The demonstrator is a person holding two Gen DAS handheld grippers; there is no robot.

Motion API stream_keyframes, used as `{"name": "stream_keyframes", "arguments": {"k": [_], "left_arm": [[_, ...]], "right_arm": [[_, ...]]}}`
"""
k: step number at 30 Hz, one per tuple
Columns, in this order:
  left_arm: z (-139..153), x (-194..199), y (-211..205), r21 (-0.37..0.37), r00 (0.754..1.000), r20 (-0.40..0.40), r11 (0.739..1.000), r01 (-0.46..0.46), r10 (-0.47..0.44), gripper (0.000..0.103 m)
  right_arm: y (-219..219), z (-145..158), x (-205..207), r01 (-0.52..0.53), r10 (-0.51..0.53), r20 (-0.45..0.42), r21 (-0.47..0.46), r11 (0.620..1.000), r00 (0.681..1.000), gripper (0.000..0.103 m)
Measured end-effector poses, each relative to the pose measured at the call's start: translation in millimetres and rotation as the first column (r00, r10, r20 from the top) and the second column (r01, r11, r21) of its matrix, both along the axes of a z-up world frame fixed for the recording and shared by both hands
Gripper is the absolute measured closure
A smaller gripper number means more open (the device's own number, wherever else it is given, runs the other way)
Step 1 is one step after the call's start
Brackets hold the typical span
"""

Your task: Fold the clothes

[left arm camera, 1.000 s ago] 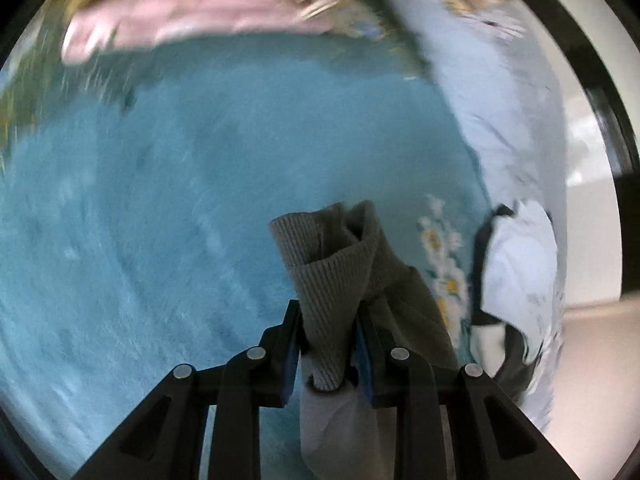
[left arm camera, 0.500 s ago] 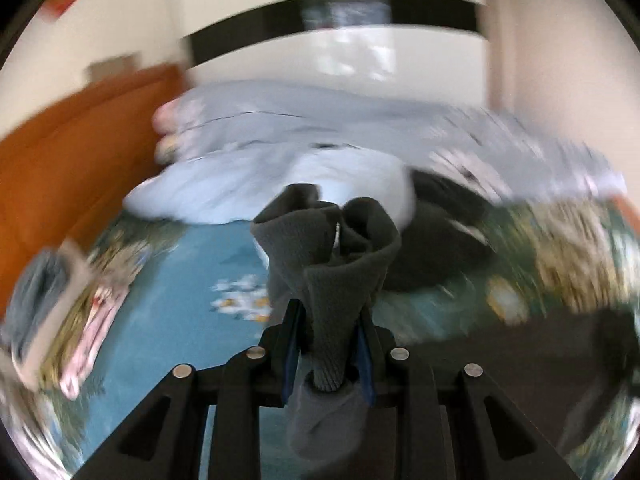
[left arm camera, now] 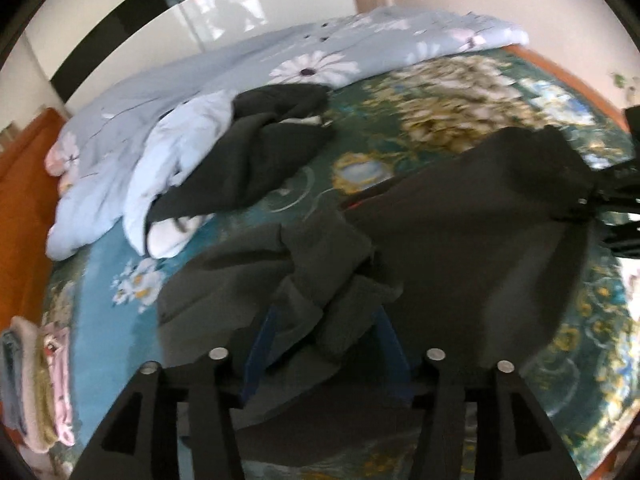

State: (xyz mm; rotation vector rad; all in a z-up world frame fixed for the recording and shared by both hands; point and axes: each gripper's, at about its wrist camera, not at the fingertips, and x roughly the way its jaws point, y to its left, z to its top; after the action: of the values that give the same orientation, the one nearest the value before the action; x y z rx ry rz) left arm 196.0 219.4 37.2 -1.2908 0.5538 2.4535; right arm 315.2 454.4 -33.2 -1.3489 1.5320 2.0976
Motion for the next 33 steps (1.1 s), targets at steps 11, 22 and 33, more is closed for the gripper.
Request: {"name": "stream_keyframes", "arguments": {"k": [11,22,33], "left_arm": [[13.9,-43.2,-130.8,0.367,0.923,0.171,0.847,-0.384,0.345,0.04],[-37.3,-53.7,-169.1,0.332,0.831,0.343,0.771,-0.543,0.438,0.04],[-62.6,-52.2,-172.9,0.276,0.78,0.432,0.757,-0.592,0.453,0.04]], "right_arm": [[-35.7,85.4,-5.1,-0.22,0.245,-0.054,0.284,0.933,0.968,0.06],[-191.9,75.9,-126.9,-0.513,0.576,-0.144,0.321,0.796,0.805,0.06],[-166.2,39.0,-131.1,-0.444,0.462,-0.014,0.256,0.859,0.887,0.059]]}}
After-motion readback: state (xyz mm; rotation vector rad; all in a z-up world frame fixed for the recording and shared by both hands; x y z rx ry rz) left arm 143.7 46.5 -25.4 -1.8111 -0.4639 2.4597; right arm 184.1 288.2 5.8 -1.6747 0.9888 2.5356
